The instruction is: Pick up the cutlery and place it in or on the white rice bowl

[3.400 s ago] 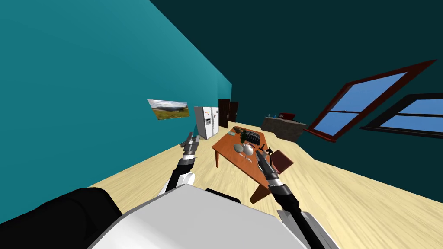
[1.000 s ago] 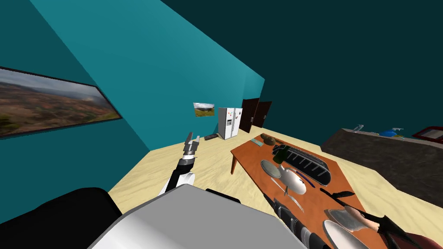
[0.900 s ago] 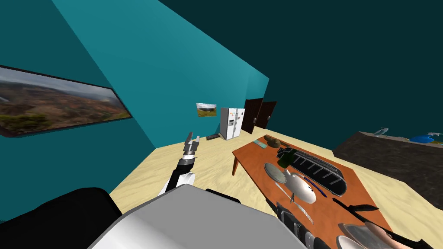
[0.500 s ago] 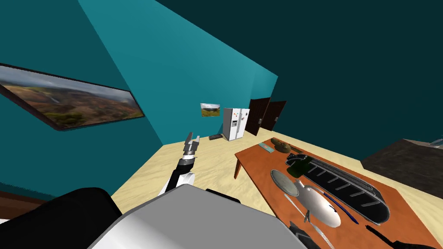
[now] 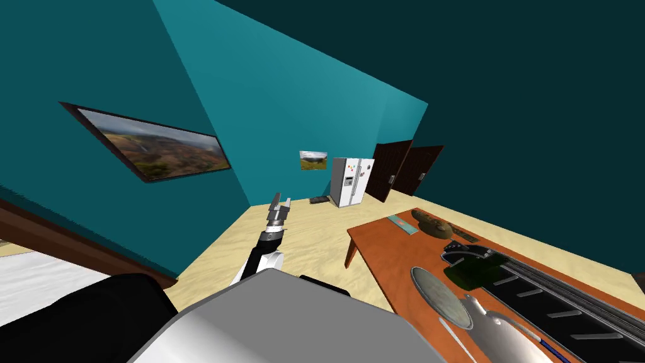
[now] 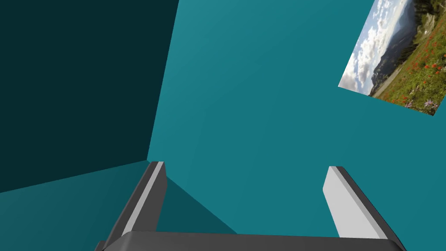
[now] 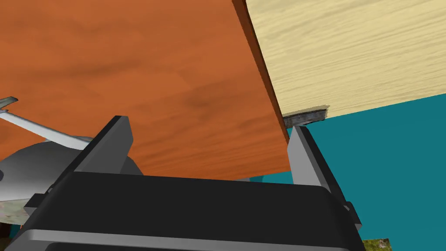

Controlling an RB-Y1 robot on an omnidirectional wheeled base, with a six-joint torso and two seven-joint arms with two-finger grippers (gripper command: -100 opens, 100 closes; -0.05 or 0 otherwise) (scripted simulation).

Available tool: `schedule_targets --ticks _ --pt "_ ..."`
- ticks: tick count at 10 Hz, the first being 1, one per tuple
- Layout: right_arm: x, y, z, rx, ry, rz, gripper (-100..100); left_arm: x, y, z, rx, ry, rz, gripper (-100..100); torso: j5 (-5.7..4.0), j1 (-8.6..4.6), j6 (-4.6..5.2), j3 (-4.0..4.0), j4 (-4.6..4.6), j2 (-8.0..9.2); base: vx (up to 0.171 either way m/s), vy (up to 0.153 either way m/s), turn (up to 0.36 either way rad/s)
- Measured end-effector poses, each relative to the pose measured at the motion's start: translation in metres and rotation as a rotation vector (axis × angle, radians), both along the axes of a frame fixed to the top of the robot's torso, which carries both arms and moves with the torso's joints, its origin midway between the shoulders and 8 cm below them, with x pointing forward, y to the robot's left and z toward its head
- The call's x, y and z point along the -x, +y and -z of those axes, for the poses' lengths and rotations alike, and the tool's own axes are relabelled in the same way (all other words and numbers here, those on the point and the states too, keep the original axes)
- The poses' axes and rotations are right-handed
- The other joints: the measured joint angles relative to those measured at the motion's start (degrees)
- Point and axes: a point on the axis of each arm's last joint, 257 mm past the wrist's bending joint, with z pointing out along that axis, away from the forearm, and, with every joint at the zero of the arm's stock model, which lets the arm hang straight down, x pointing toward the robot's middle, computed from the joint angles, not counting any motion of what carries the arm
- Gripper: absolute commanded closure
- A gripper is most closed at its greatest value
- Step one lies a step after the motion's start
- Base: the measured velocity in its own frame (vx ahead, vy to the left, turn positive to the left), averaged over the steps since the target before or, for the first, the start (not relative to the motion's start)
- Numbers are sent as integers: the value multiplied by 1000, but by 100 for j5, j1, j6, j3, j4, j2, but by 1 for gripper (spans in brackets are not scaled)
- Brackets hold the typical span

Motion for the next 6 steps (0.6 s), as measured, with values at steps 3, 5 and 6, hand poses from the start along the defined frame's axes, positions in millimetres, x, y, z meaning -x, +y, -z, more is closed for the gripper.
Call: schedule_targets --ticks 3,5,6 --pt "38 -41 2 108 100 -56 -100 0 0 0 0 0 0 0 -2 -6 6 -3 -2 -5 64 -51 165" --pt "67 -64 3 161 162 -88 -100 0 0 0 0 0 0 0 0 -3 2 1 0 1 58 -54 251" --pt "88 -73 2 187 197 -108 -100 0 0 0 0 0 0 0 -1 -7 3 -2 0 -3 66 -77 212"
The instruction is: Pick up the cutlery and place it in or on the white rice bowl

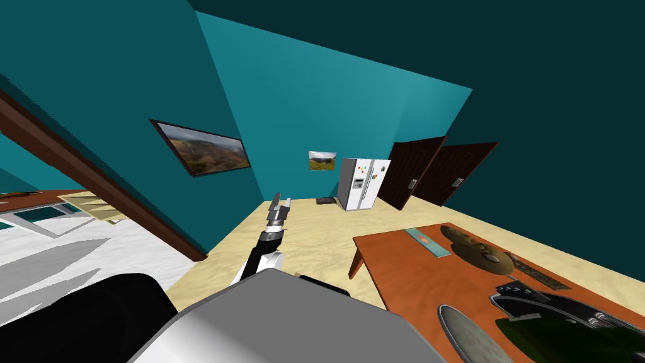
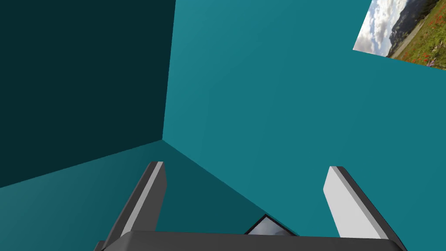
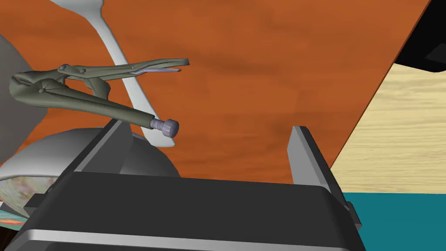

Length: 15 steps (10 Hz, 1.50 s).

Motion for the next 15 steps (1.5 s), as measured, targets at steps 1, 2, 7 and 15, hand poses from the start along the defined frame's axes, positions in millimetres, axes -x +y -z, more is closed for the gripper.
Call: schedule_targets --ticks 1,2,7,15 --pt "15 -8 0 22 33 -21 -100 0 0 0 0 0 0 0 -2 -5 -1 -1 0 -2 63 -94 201" --pt "27 -12 5 38 65 -38 -100 0 0 0 0 0 0 0 -4 -12 -1 -2 0 -3 59 -75 144" --pt "71 -16 11 61 153 -84 -100 0 0 0 0 0 0 0 2 18 4 10 4 17 -1 -39 134" --pt "71 -30 22 49 160 146 -100 0 0 0 0 0 0 0 1 12 0 47 19 81 -180 -5 304"
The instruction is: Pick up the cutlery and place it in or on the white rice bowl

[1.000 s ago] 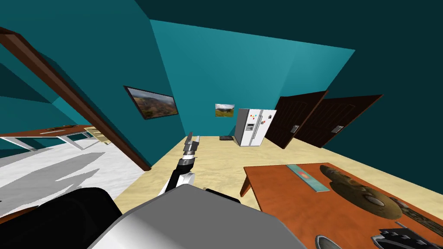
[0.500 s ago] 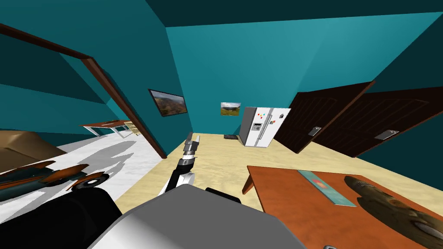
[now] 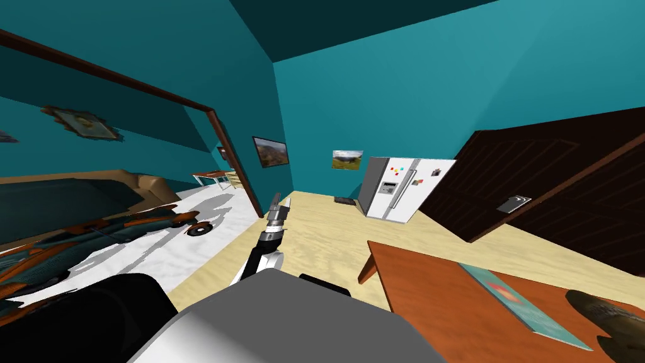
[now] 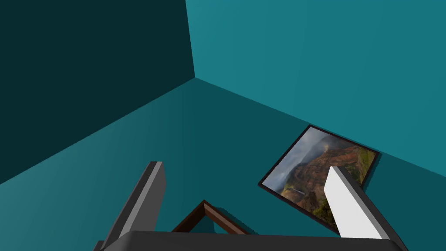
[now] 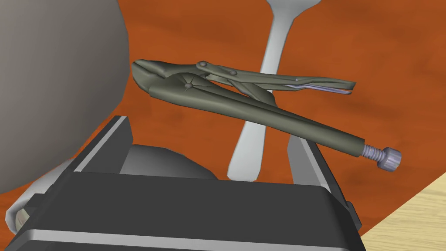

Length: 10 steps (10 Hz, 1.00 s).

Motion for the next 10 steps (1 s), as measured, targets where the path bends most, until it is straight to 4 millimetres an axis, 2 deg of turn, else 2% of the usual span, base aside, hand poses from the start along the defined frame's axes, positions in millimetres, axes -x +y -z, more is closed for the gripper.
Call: schedule_targets --ticks 10 --pt "1 -10 12 -2 -3 272 -100 0 0 0 0 0 0 0 -12 0 -2 1 3 -2 -156 41 273"
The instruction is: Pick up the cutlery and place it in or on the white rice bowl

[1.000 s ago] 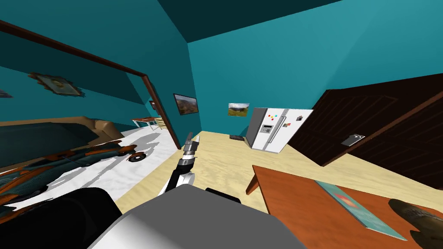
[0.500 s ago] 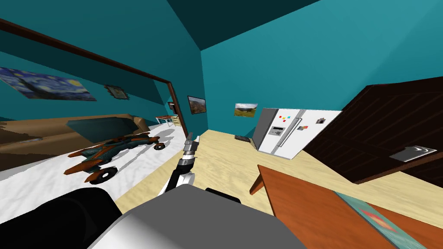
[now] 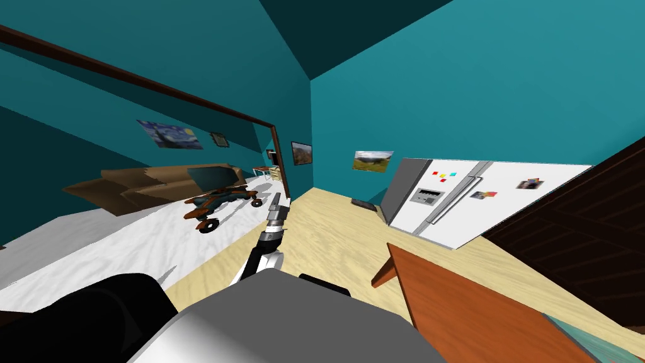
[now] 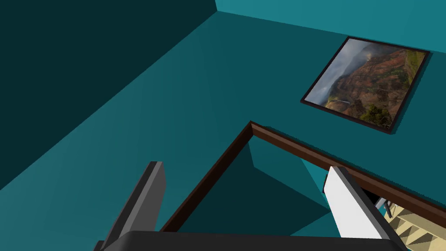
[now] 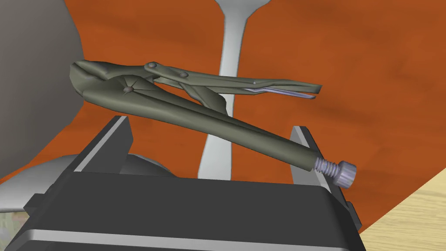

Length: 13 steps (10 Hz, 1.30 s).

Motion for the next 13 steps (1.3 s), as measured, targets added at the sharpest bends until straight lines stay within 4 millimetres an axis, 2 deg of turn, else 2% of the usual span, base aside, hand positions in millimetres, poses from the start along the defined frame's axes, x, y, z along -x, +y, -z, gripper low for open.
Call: schedule_targets --ticks 1,2,6,7,8,13 --pt "-1 0 1 -1 -2 24 -100 0 0 0 0 0 0 0 0 -6 9 -4 -1 -9 -39 17 6" --pt "-1 0 1 -2 -2 29 100 0 0 0 0 0 0 0 -3 -18 11 -18 -7 -33 -9 4 -2" --pt "-1 1 2 -4 -3 30 100 0 0 0 0 1 0 0 -6 -33 8 -33 -14 -57 0 0 0" --pt "-1 1 2 -4 -3 30 0 0 0 0 0 1 0 0 -5 -33 8 -33 -14 -57 0 0 0" --pt "-1 1 2 -4 -3 30 100 0 0 0 0 1 0 0 -5 -33 8 -33 -14 -58 120 -63 -293" --pt "-2 4 -4 -2 -1 -89 100 0 0 0 -1 1 -1 0 -2 -51 17 -67 -27 -115 164 -54 -300"
